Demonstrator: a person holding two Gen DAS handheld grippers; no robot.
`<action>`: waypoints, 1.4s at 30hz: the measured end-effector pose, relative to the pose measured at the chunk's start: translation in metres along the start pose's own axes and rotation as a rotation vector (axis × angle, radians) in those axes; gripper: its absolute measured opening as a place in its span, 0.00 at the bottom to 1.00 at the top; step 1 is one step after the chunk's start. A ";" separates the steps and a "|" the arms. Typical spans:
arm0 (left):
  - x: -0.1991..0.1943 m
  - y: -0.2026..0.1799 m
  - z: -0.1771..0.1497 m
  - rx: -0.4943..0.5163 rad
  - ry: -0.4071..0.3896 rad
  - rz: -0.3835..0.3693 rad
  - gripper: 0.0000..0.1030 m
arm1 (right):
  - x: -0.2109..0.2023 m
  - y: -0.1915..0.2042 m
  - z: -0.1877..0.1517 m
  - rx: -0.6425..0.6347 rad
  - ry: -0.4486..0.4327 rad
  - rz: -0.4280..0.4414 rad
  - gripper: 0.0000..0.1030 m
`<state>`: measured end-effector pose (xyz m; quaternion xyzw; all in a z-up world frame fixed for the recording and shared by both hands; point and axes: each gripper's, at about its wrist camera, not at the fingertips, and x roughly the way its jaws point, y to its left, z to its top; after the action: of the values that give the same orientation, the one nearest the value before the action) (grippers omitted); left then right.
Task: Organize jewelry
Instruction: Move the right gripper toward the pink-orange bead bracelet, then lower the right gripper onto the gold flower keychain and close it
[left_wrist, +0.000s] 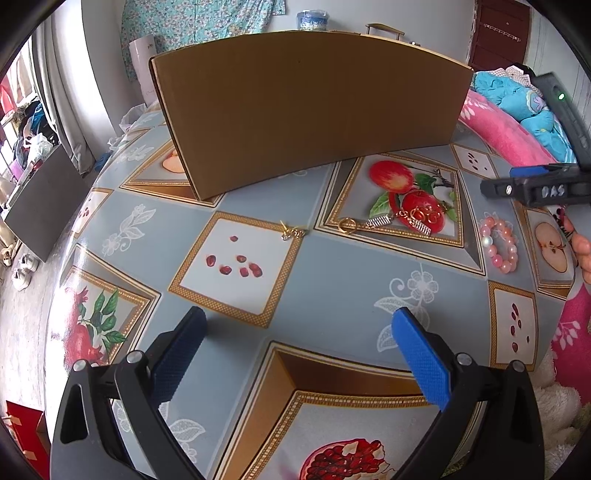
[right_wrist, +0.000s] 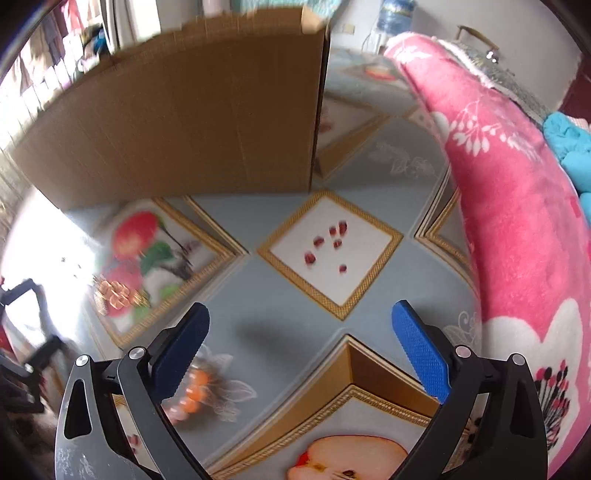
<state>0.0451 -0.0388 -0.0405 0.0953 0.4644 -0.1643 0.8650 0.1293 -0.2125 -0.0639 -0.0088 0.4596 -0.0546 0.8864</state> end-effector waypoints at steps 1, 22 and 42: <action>0.000 0.000 0.000 0.000 -0.002 0.000 0.96 | -0.010 0.002 -0.001 0.015 -0.034 0.038 0.92; -0.012 0.001 0.016 0.067 -0.141 -0.130 0.61 | -0.030 0.075 -0.019 -0.125 -0.070 0.306 0.44; 0.000 -0.002 0.012 0.075 -0.130 -0.186 0.39 | -0.009 0.110 -0.017 -0.190 0.035 0.371 0.15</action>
<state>0.0537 -0.0445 -0.0334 0.0731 0.4079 -0.2670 0.8701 0.1203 -0.1014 -0.0733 -0.0066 0.4718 0.1531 0.8683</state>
